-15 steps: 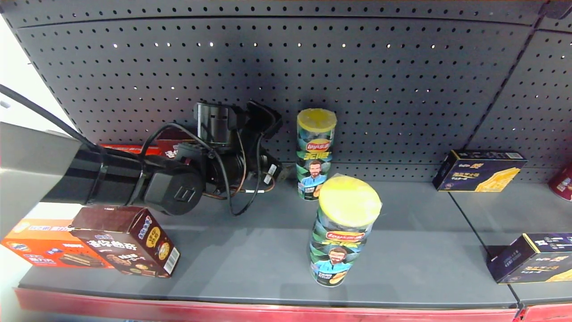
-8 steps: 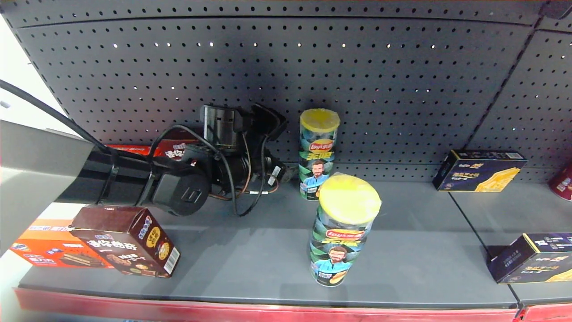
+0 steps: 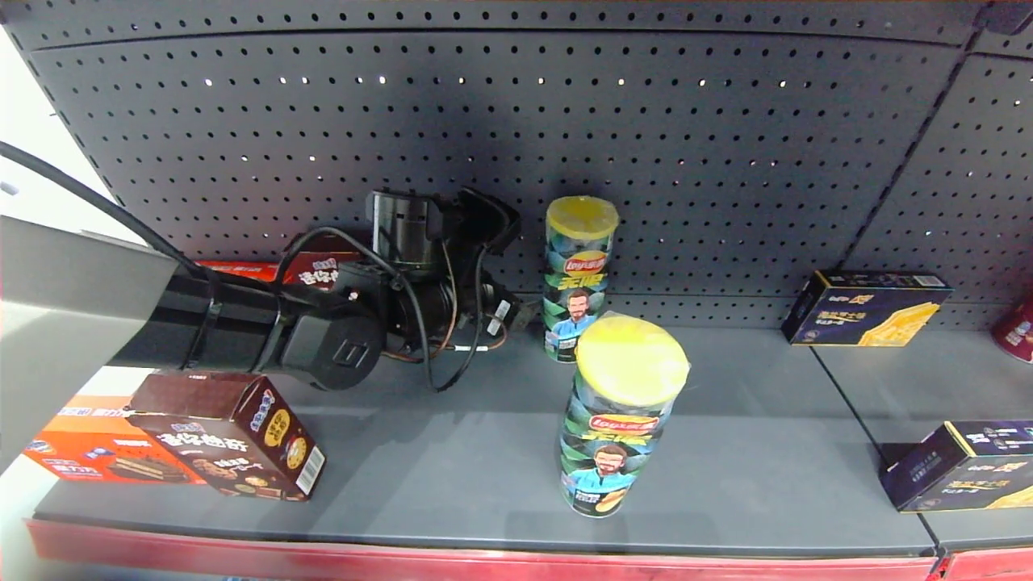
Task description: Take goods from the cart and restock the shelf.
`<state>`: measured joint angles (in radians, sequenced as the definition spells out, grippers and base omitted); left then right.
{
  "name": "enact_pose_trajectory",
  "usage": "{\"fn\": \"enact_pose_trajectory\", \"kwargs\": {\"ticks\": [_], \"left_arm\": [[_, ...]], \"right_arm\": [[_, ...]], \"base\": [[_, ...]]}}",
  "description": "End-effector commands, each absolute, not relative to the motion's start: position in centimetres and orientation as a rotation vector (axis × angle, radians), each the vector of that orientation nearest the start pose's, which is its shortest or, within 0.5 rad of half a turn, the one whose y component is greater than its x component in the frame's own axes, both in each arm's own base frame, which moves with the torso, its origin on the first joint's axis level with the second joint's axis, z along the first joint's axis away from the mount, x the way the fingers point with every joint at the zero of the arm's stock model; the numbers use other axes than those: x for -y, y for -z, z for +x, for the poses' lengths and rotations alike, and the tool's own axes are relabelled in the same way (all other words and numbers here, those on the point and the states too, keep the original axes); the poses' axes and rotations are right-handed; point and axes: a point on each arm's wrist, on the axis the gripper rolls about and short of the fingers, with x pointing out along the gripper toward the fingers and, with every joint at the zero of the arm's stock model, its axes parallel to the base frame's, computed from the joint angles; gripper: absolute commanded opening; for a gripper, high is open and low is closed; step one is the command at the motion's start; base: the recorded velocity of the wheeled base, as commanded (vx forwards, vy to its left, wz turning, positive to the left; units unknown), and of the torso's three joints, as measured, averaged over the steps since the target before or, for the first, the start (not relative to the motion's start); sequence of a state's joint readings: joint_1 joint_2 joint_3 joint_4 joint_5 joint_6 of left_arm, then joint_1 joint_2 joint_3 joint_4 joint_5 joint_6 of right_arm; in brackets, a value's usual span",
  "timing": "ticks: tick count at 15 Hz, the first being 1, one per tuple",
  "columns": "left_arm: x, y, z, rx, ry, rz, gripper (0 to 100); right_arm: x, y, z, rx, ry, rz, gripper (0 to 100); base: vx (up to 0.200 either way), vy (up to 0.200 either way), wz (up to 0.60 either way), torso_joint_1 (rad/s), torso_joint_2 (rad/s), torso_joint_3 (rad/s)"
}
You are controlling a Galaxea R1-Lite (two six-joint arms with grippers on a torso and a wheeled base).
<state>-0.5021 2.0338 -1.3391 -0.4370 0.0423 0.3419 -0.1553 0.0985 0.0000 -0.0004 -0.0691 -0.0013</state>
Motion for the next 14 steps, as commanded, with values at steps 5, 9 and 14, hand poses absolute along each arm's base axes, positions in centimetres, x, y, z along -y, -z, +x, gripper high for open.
{"fn": "enact_pose_trajectory", "kwargs": {"ticks": [5,9,14], "left_arm": [[18.0,-24.4,33.1,-0.045,0.473,0.377,100],[14.8,-28.7,26.1,0.06,0.476,0.343,100],[8.6,-28.8,13.9,0.172,0.5,0.259,100]], "right_arm": [[-0.1,-7.7,-1.5,-0.1,0.224,0.003,100],[-0.1,-7.8,-1.5,-0.098,0.224,0.003,100],[-0.1,-7.8,-1.5,-0.098,0.224,0.003,100]], "base": [[0.0,0.0,0.0,0.0,0.0,0.0],[0.0,0.0,0.0,0.0,0.0,0.0],[0.0,0.0,0.0,0.0,0.0,0.0]]}}
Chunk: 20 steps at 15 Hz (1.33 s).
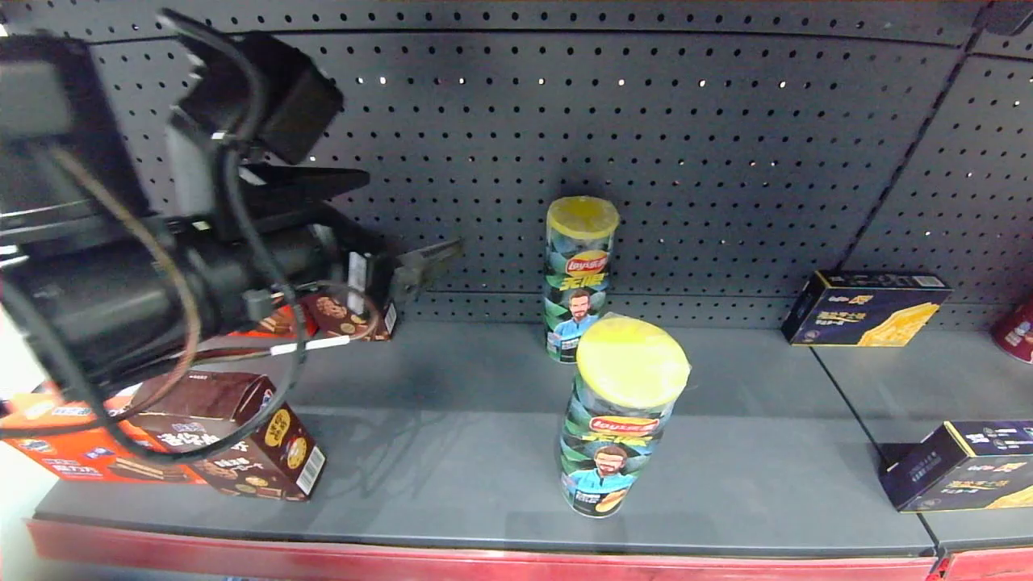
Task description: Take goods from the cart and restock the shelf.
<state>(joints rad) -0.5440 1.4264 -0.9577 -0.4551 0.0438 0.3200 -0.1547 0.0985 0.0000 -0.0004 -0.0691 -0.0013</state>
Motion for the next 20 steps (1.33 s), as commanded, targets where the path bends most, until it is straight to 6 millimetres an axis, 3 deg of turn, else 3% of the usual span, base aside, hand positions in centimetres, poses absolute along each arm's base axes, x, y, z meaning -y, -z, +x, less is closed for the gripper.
{"fn": "enact_pose_trajectory", "kwargs": {"ticks": [1,3,6,7,8,10,13,20], "left_arm": [[7.3,-28.5,11.8,0.203,0.496,0.251,100],[3.5,-27.9,5.7,0.344,0.47,0.206,100],[0.2,-24.2,0.8,0.361,0.296,0.221,100],[0.1,-23.3,0.5,0.344,0.235,0.229,100],[0.1,-20.1,0.1,0.293,0.096,0.263,100],[0.4,-15.8,-1.4,0.304,0.126,0.297,100],[0.4,-11.1,-2.4,0.324,0.148,0.301,100],[0.4,-8.2,-2.4,0.098,0.203,0.295,100]], "right_arm": [[-0.1,-7.8,-1.5,-0.098,0.224,0.003,100],[-0.1,-7.7,-1.5,-0.1,0.224,0.003,100],[-0.1,-7.7,-1.5,-0.1,0.224,0.003,100],[-0.1,-7.7,-1.5,-0.1,0.224,0.003,100],[-0.1,-7.7,-1.5,-0.1,0.224,0.003,100],[-0.1,-7.8,-1.5,-0.098,0.224,0.003,100],[-0.1,-7.7,-1.5,-0.1,0.224,0.003,100],[-0.1,-7.7,-1.5,-0.1,0.224,0.003,100]], "base": [[0.0,0.0,0.0,0.0,0.0,0.0],[0.0,0.0,0.0,0.0,0.0,0.0],[0.0,0.0,0.0,0.0,0.0,0.0],[0.0,0.0,0.0,0.0,0.0,0.0],[0.0,0.0,0.0,0.0,0.0,0.0],[0.0,0.0,0.0,0.0,0.0,0.0],[0.0,0.0,0.0,0.0,0.0,0.0],[0.0,0.0,0.0,0.0,0.0,0.0]]}}
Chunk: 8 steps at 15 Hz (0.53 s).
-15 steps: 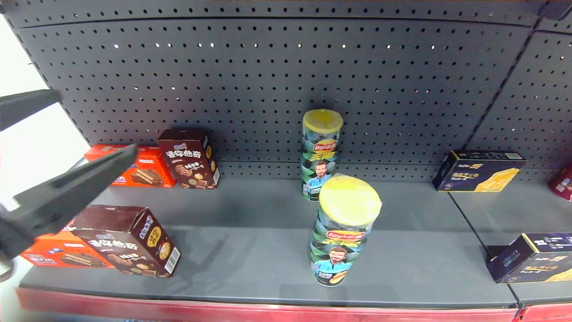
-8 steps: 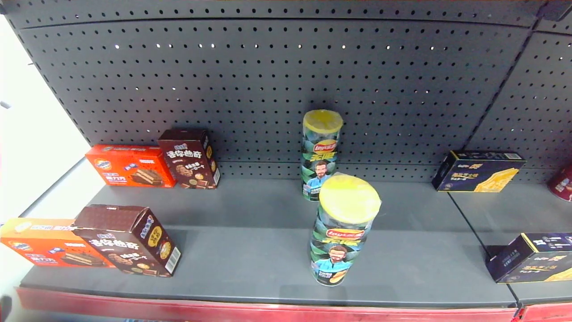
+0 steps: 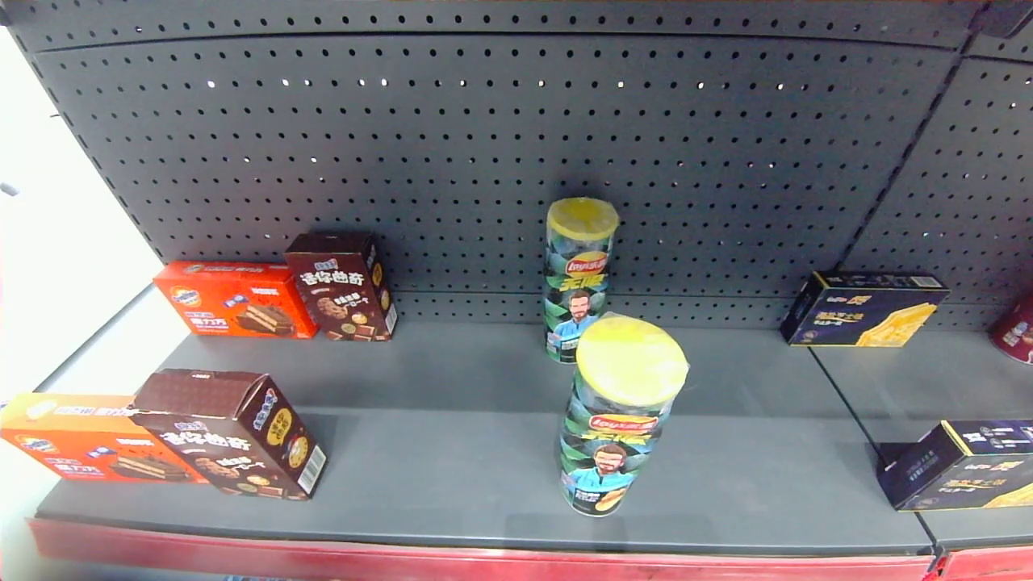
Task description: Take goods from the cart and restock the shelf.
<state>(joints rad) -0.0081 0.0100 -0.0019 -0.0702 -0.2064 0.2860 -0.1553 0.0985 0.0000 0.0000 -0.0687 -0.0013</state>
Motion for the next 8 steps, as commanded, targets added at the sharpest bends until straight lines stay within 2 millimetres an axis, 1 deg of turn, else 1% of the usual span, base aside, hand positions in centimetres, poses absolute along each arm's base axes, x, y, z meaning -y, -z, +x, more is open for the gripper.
{"fn": "enact_pose_trajectory", "kwargs": {"ticks": [1,4,5,6,8], "left_arm": [[0.44,-8.24,-2.35,0.097,0.204,0.282,100],[0.47,-8.19,-2.36,0.094,0.218,0.282,100],[0.22,-8.13,-2.31,0.07,0.099,0.263,100],[0.01,-8.15,-2.3,0.06,0.01,0.189,100],[-0.13,-8.05,-2.3,0.046,-0.056,0.095,100]], "right_arm": [[-0.08,-7.75,-1.53,-0.098,0.224,0.003,100],[-0.08,-7.74,-1.53,-0.1,0.224,0.003,100],[-0.08,-7.74,-1.53,-0.1,0.224,0.003,100],[-0.08,-7.74,-1.53,-0.1,0.224,0.003,100],[-0.08,-7.74,-1.53,-0.1,0.224,0.003,100]], "base": [[0.0,0.0,0.0,0.0,0.0,0.0],[0.0,0.0,0.0,0.0,0.0,0.0],[0.0,0.0,0.0,0.0,0.0,0.0],[0.0,0.0,0.0,0.0,0.0,0.0],[0.0,0.0,0.0,0.0,0.0,0.0]]}}
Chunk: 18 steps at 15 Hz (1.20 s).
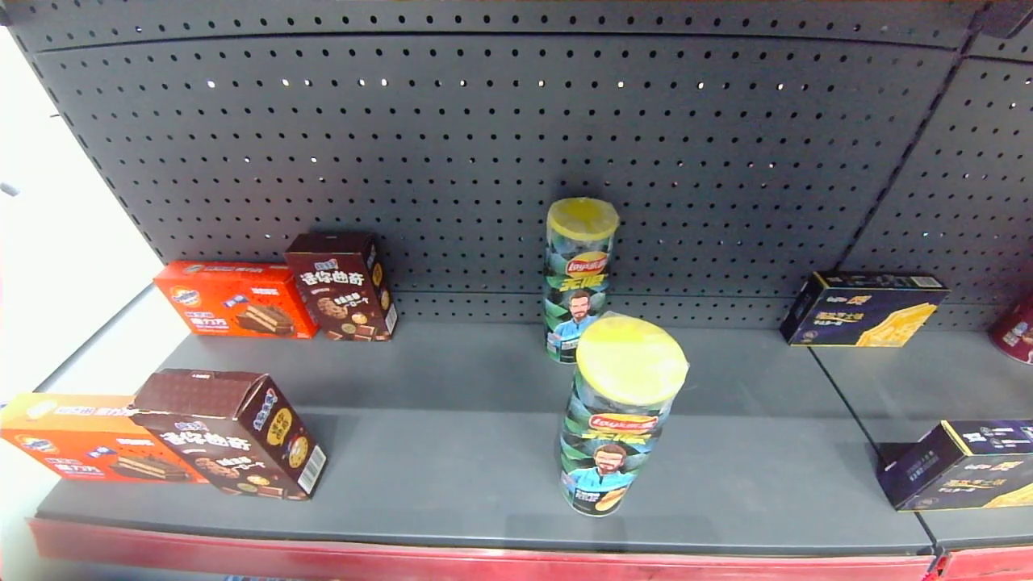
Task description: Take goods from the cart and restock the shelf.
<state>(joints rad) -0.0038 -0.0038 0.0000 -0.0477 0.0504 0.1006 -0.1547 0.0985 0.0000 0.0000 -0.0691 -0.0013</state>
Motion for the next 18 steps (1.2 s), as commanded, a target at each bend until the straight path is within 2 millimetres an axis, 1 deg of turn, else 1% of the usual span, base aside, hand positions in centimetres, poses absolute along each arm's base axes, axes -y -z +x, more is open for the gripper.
{"fn": "enact_pose_trajectory", "kwargs": {"ticks": [1,2,3,4,8,10,12,13,14,15,16,17,18], "left_arm": [[-0.2,-7.8,-2.3,0.026,-0.079,0.046,100],[-0.1,-7.5,-2.3,-0.008,-0.035,0.031,100],[0.2,-7.5,-2.3,-0.003,0.077,0.044,100],[0.2,-7.5,-2.3,-0.004,0.095,0.076,100],[0.2,-7.5,-2.3,-0.002,0.094,0.078,100],[0.2,-7.5,-2.3,-0.003,0.092,0.076,100],[0.2,-7.5,-2.3,-0.003,0.092,0.076,100],[0.2,-7.5,-2.3,-0.003,0.092,0.076,100],[0.2,-7.5,-2.3,-0.003,0.092,0.078,100],[0.2,-7.5,-2.3,-0.004,0.095,0.076,100],[0.2,-7.5,-2.3,-0.004,0.095,0.076,100],[0.2,-7.5,-2.3,-0.004,0.095,0.078,100],[0.2,-7.5,-2.3,-0.004,0.095,0.076,100]], "right_arm": [[-0.1,-7.8,-1.5,-0.098,0.224,0.003,100],[-0.1,-7.7,-1.5,-0.1,0.224,0.003,100],[-0.1,-7.8,-1.5,-0.098,0.224,0.003,100],[-0.1,-7.7,-1.5,-0.102,0.224,0.003,100],[-0.1,-7.7,-1.5,-0.102,0.213,-0.001,100],[-0.1,-7.8,-1.3,-0.124,0.101,-0.042,100],[-0.1,-7.9,-1.4,-0.108,0.085,-0.036,100],[-0.1,-13.2,-1.5,-0.01,0.072,0.013,100],[0.1,-18.5,1.6,-0.08,0.07,0.129,100],[0.1,-20.9,3.6,-0.113,0.03,0.162,100],[-0.2,-21.4,4.8,-0.152,-0.094,0.101,100],[-0.5,-21.3,5.6,-0.187,-0.164,0.039,100],[-1.1,-20.7,7.8,-0.273,-0.249,-0.062,100]], "base": [[0.0,0.0,0.0,0.0,0.0,0.0],[0.0,0.0,0.0,0.0,0.0,0.0],[0.0,0.0,0.0,0.0,0.0,0.0],[0.0,0.0,0.0,0.0,0.0,0.0],[0.0,0.0,0.0,0.0,0.0,0.0],[0.0,0.0,0.0,0.0,0.0,0.0],[0.0,0.0,0.0,0.0,0.0,0.0],[0.0,0.0,0.0,0.0,0.0,0.0],[0.0,0.0,0.0,0.0,0.0,0.0],[0.0,0.0,0.0,0.0,0.0,0.0],[0.0,0.0,0.0,0.0,0.0,0.0],[0.0,0.0,0.0,0.0,0.0,0.0],[0.0,0.0,0.0,0.0,0.0,0.0]]}}
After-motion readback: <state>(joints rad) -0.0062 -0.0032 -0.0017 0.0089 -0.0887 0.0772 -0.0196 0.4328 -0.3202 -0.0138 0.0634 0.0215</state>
